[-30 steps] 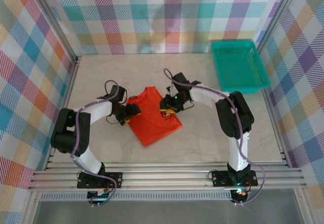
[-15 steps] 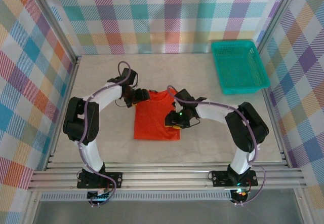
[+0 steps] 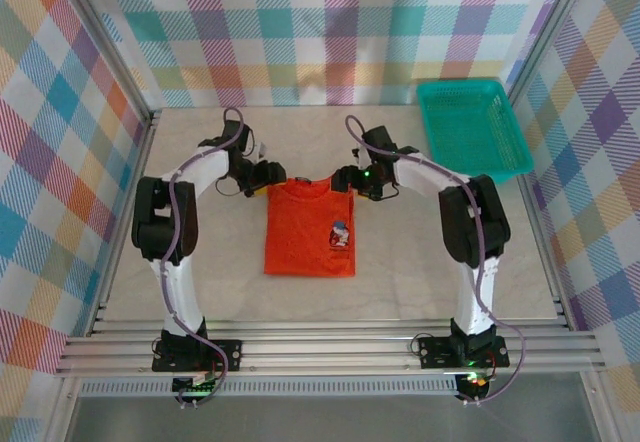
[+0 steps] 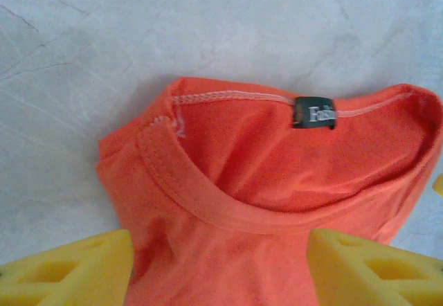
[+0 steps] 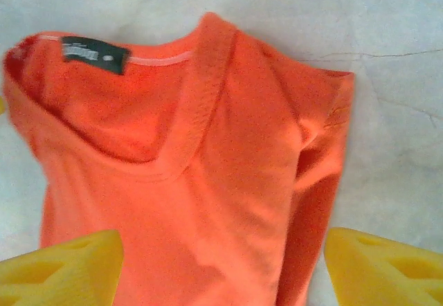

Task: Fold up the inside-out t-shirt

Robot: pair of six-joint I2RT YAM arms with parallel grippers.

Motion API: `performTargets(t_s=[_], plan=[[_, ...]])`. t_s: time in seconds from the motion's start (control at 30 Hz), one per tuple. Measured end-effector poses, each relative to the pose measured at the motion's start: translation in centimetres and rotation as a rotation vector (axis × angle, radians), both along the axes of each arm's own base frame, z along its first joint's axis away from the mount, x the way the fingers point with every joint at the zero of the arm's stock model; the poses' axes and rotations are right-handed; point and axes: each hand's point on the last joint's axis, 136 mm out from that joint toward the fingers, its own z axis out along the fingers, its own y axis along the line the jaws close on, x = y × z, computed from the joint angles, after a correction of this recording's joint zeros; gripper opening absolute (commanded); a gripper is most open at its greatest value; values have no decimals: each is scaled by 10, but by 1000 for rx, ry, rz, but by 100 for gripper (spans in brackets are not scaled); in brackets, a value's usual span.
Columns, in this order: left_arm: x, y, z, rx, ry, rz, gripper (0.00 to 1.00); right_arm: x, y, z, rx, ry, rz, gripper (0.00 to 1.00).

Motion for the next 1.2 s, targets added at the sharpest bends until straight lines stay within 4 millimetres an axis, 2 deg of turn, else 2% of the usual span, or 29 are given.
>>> performTargets(t_s=[0.1, 0.23, 0.33, 0.4, 0.47, 0.53, 0.6, 0.73, 0.8, 0.9, 1.07, 1.2], plan=[[-1, -1, -7, 0, 8, -19, 74, 4, 2, -13, -18, 22, 13, 77], [1, -3, -14, -12, 5, -32, 77, 15, 7, -15, -17, 14, 22, 77], [6, -8, -26, -32, 10, -37, 77, 22, 13, -16, -2, 11, 27, 73], [7, -9, -25, -56, 16, -27, 76, 23, 16, -20, 8, 21, 31, 70], [9, -11, -26, -64, 15, -15, 72, 21, 18, -25, 17, 37, 34, 63], [12, -13, -26, -73, 11, -6, 68, 21, 20, -24, 27, 43, 32, 61], [14, -15, -27, -78, 11, 3, 67, 22, 22, -26, 34, 51, 29, 60], [19, -23, -28, -96, 1, 9, 57, 25, 26, -25, 39, 50, 32, 63], [20, -26, -29, -96, -3, 8, 49, 24, 25, -26, 30, 49, 32, 65], [22, -25, -33, -88, 1, 15, 30, 25, 18, -24, -15, 36, 27, 68], [23, -24, -37, -76, -3, 11, 26, 22, 0, -21, -111, 23, 16, 69], [24, -27, -37, -77, -4, 7, 25, 21, -3, -21, -125, 25, 12, 70]])
